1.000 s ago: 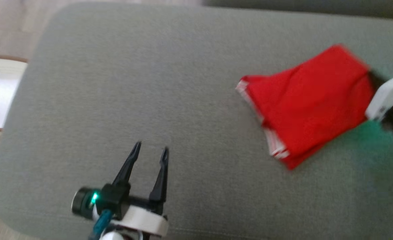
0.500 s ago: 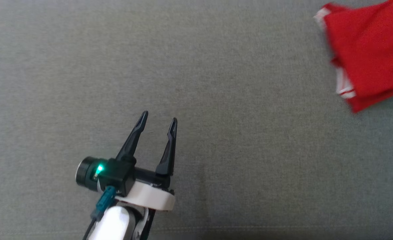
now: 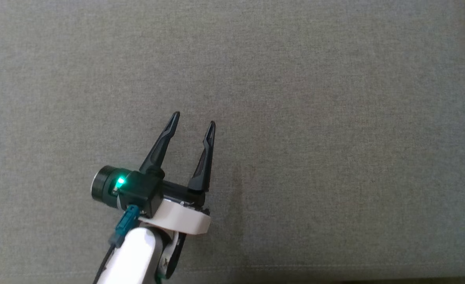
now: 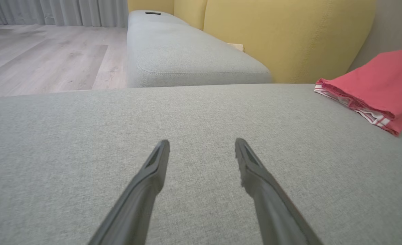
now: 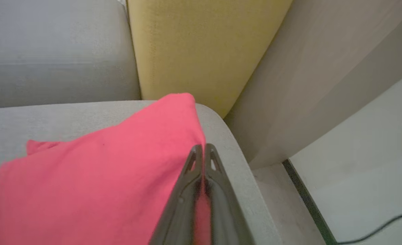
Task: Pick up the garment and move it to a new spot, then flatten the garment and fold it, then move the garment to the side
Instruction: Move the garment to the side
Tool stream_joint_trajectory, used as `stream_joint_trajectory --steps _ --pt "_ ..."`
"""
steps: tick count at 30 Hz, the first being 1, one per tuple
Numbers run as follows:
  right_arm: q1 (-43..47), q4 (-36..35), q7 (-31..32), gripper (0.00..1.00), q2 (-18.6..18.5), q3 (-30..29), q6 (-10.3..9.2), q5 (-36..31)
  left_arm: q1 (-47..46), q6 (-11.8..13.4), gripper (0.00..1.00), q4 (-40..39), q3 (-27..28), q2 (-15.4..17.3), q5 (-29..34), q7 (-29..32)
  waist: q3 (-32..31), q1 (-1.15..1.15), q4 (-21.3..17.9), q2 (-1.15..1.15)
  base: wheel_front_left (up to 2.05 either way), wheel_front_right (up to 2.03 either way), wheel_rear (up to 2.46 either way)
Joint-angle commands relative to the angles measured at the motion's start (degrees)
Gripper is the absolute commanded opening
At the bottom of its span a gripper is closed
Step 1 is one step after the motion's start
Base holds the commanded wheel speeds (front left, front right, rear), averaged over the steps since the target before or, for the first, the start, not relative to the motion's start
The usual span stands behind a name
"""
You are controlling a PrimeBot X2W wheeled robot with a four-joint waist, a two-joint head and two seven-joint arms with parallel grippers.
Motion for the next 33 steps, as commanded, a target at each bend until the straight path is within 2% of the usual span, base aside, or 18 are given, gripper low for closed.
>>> stream_joint_trajectory --steps 1,4,5,6,10,15,19,26,31,33 --pt "0.2 -0.2 0.3 0.0 -2.7 -0.4 -0.05 -1.2 -0.9 0.0 1.0 -1.6 1.6 -0.2 -0.2 -0.4 -0.3 0.0 0.2 0.0 0.0 0.0 0.0" --pt "0.0 2.1 0.7 0.0 -2.1 -1.8 -0.05 -3.9 -0.9 0.2 1.0 -1.6 1.6 -0.2 -0.4 -0.4 -0.9 0.0 0.3 0.0 0.0 0.0 0.0" --pt "-0.1 2.7 0.4 0.34 -1.8 -2.2 -0.05 -4.9 -0.9 0.2 1.0 -1.5 1.6 -0.2 -0.5 -0.4 -1.1 0.0 0.4 0.0 0.0 0.0 0.0" --pt "-0.3 3.3 -0.3 1.0 -1.5 -2.7 -0.05 -6.2 -0.8 0.2 1.0 -1.4 1.7 -0.2 -0.5 -0.4 -1.3 0.0 0.4 0.0 0.0 0.0 0.0" --pt "-1.0 4.4 -5.6 1.0 1.2 -3.9 -0.05 -12.7 -0.3 0.3 1.0 -1.1 1.9 -0.2 -0.3 -0.4 -3.2 0.0 0.6 0.0 0.0 0.0 0.0" --pt "1.3 4.2 -11.4 1.0 10.6 -5.5 -0.05 -16.7 1.9 0.7 1.0 -0.2 3.2 -0.2 0.6 -0.4 -7.9 0.0 0.8 0.0 0.0 0.0 0.0" --pt "6.6 3.5 -15.6 1.0 19.1 -5.7 -0.05 -17.3 4.6 1.4 1.0 0.2 5.3 -0.2 0.8 -0.4 -12.6 0.0 1.1 0.0 0.0 0.0 0.0" --pt "18.3 1.4 -23.3 1.0 31.5 -4.2 -0.05 -16.2 10.1 2.1 1.0 2.0 10.0 -0.2 -0.2 -0.4 -20.0 0.0 1.8 0.0 0.0 0.0 0.0" --pt "27.2 -3.2 -25.5 1.0 37.9 -1.5 -0.05 -16.5 13.5 -0.2 1.0 3.0 12.5 -0.2 -4.1 -0.4 -24.7 0.0 1.6 0.0 0.0 0.0 0.0" --pt "29.2 -4.6 -25.6 1.0 38.9 -1.2 -0.05 -16.8 14.3 -0.8 1.0 3.1 12.9 -0.2 -4.7 -0.4 -25.7 0.0 1.5 0.0 0.0 0.0 0.0"
